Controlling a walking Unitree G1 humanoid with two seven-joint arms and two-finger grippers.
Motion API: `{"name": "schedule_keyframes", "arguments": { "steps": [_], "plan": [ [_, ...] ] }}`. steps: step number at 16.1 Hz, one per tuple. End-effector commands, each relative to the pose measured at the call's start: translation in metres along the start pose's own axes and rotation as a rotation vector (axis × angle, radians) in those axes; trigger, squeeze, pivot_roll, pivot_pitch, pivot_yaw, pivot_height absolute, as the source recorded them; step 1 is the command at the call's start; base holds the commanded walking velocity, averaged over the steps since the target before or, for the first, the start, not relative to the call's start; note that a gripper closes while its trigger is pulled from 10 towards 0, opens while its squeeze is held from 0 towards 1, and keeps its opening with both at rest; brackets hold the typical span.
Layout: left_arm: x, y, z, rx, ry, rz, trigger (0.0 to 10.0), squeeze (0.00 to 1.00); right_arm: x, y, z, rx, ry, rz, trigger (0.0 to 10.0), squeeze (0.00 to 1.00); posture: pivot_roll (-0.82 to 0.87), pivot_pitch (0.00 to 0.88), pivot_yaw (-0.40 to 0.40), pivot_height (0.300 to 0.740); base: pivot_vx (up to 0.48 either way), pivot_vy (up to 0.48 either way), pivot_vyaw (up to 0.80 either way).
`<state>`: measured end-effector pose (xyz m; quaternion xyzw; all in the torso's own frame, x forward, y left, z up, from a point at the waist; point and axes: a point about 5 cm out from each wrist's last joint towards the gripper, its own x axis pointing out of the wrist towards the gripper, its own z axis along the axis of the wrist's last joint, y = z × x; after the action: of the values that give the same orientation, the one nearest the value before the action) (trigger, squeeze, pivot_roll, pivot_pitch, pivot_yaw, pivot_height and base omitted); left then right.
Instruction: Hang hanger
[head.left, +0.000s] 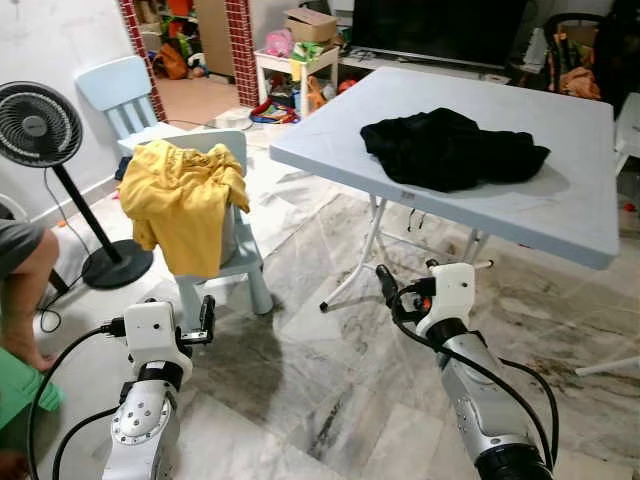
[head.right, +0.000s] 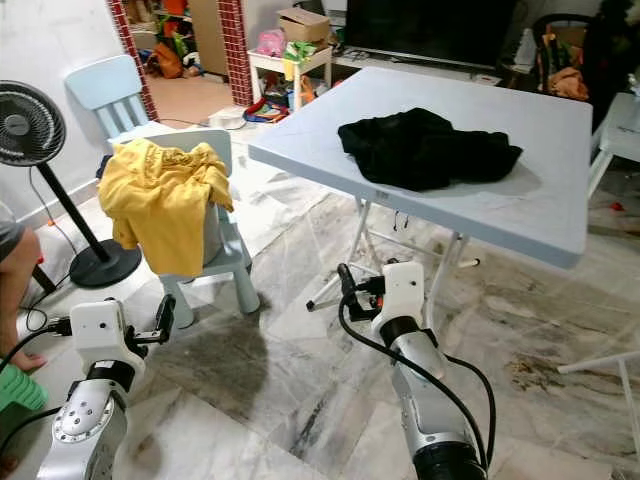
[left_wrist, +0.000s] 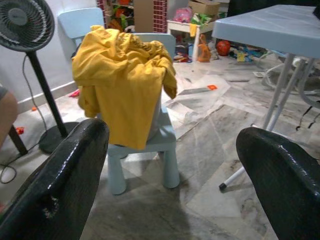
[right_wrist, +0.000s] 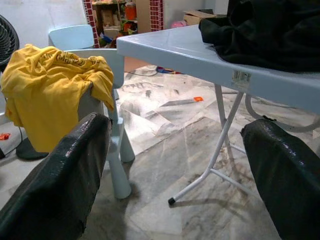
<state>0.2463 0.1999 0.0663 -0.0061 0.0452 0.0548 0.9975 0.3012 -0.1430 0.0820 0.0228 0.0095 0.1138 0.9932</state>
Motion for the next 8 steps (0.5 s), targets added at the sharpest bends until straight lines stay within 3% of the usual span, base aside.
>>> {"name": "schedule_keyframes", "arguments": {
  "steps": [1,4,6,8],
  "plan": [
    [0.0001,0.0013,0.005,0.011,-0.019,0.0,10.0,0.0,0.0005,-0.0038,0.0063,0.005,-0.019,-0.011,10.0,0.0,-0.05,0.0,-0.011,0.74,0.0,0.0,0.0],
    [0.0011,0.0014,0.0059,0.013,-0.027,-0.008,10.0,0.0,0.0017,-0.0027,0.006,0.035,-0.019,0.007,10.0,0.0,-0.04,0.0,-0.011,0.74,0.0,0.0,0.0],
    [0.0018,0.0013,0.0057,0.011,-0.026,-0.015,10.0,0.0,0.0025,-0.0015,0.0066,0.035,-0.021,0.01,10.0,0.0,-0.04,0.0,-0.009,0.74,0.0,0.0,0.44],
    [0.0023,0.0003,0.006,0.011,-0.026,-0.026,10.0,0.0,0.003,-0.0015,0.0068,0.04,-0.02,0.011,10.0,0.0,-0.04,0.0,-0.008,0.74,0.253,0.0,0.0]
  ]
}}
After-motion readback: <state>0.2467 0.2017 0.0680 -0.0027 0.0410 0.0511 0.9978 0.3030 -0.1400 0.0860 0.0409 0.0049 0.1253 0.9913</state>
